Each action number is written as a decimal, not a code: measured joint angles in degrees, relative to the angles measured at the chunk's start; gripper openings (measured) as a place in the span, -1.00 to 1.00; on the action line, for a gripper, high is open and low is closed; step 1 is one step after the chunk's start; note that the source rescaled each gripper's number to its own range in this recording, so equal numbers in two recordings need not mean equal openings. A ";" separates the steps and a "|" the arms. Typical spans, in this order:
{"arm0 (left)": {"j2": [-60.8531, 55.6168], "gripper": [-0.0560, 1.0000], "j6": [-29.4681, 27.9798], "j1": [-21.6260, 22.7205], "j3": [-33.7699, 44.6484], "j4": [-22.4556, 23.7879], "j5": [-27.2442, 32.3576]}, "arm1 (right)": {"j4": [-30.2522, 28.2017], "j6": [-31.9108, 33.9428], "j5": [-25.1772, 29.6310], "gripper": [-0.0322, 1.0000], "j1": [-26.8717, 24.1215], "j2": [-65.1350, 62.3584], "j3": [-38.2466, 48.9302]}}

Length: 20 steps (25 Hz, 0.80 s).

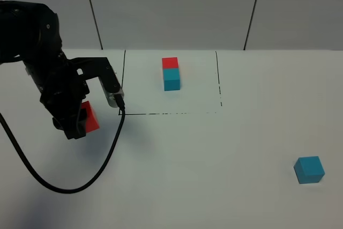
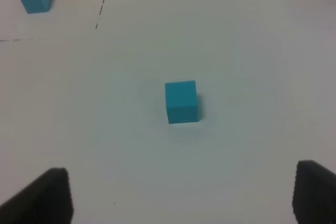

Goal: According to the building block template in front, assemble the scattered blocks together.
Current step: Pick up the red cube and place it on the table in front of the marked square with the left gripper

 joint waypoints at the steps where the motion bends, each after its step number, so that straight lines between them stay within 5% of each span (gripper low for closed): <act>1: 0.21 -0.89 0.50 -0.95 -0.15 0.54 -0.57 | 0.00 0.00 0.00 0.40 0.00 0.00 0.00; 9: 6.51 -0.89 0.22 -10.41 -2.13 11.26 -2.12 | 0.00 0.06 0.00 0.40 0.00 0.00 0.00; 20: 16.18 -0.89 1.22 -13.58 -14.01 8.03 3.84 | 0.00 0.01 0.00 0.40 0.00 0.00 0.00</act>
